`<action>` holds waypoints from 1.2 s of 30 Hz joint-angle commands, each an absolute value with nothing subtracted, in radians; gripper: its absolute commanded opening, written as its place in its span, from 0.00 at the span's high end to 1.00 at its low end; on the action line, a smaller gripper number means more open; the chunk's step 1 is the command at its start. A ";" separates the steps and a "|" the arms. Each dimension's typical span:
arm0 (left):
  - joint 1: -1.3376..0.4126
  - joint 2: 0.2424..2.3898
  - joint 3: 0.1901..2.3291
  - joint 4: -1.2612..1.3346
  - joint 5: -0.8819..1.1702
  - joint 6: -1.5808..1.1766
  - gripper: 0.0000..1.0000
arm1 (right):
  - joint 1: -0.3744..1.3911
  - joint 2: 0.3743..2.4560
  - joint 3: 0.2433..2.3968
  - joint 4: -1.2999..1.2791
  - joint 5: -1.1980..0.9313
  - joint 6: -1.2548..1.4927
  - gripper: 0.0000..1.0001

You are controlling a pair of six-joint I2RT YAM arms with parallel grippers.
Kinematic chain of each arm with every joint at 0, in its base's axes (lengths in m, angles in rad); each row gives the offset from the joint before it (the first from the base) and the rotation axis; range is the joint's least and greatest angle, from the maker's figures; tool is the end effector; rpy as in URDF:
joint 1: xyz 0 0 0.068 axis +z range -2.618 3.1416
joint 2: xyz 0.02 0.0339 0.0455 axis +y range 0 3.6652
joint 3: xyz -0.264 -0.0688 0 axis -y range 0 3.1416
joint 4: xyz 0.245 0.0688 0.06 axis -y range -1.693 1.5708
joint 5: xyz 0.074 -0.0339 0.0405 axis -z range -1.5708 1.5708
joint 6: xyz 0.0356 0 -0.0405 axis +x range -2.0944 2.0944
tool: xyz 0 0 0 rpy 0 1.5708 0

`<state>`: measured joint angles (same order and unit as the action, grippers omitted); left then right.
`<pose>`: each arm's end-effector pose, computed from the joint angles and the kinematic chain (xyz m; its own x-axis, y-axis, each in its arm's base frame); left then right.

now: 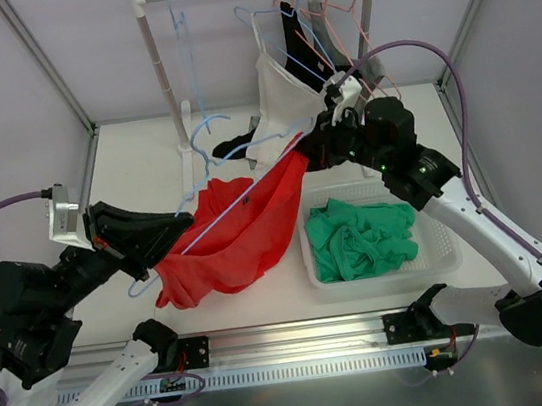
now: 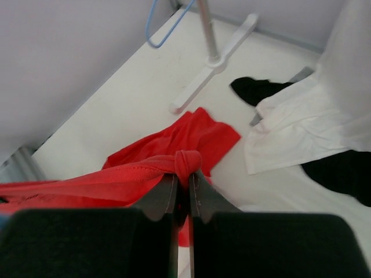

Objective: Remove the tank top from the hanger

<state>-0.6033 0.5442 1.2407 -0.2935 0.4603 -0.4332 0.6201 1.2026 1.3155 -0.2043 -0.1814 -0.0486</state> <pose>0.0248 -0.0363 0.4949 -0.0615 -0.4143 -0.9080 0.9023 0.3658 -0.2280 0.2162 0.1623 0.4371 -0.0393 -0.0868 -0.9954 -0.7205 0.6927 -0.0319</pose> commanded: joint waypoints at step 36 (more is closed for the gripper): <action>-0.614 0.918 0.953 1.103 0.109 -0.132 1.00 | 1.049 1.215 0.876 -0.112 -0.108 0.064 1.00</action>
<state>-0.6037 0.9642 1.0138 1.0645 0.1829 -0.1680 1.0199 1.1713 0.8059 -0.1421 -0.1192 0.0895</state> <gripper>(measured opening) 0.022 0.057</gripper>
